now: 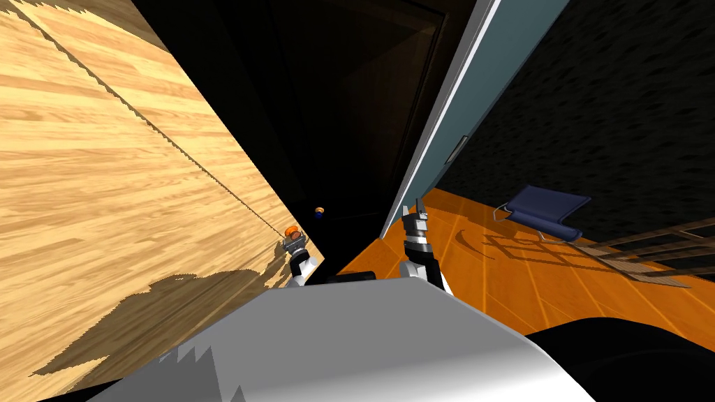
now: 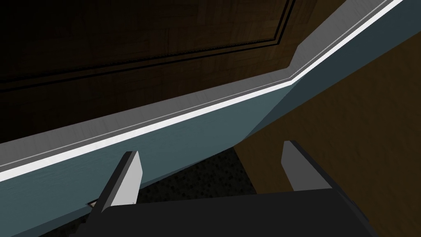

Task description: Push the door open

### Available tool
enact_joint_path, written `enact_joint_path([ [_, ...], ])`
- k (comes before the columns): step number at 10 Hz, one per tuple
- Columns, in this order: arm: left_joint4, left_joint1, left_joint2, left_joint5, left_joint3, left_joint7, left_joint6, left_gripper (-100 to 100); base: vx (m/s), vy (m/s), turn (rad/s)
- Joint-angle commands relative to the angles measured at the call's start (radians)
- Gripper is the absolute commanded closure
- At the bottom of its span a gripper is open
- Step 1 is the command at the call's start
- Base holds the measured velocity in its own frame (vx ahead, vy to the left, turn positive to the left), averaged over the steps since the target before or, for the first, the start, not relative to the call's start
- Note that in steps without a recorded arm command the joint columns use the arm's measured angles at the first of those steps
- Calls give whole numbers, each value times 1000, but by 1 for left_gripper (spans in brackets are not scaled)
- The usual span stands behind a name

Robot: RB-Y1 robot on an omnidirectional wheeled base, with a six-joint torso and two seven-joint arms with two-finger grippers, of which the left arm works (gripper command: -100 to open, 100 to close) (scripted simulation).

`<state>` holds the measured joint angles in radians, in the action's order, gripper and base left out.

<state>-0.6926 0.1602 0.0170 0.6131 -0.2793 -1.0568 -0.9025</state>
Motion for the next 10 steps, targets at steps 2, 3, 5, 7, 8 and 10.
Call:
enact_joint_path([
  [2,1,19,42,10,-23,-29,-29,100,-3,-5,14],
  [3,-11,-3,16,16,-30,-5,-4,100,84,22,-221],
  [5,-6,-2,20,22,-42,-3,-9,100,91,70,-105],
  [7,-6,-2,20,22,-42,-3,-9,100,33,17,7],
  [8,-6,-2,20,22,-42,-3,-9,100,4,-3,17],
  [10,6,0,29,35,-69,0,-21,100,40,38,-76],
])
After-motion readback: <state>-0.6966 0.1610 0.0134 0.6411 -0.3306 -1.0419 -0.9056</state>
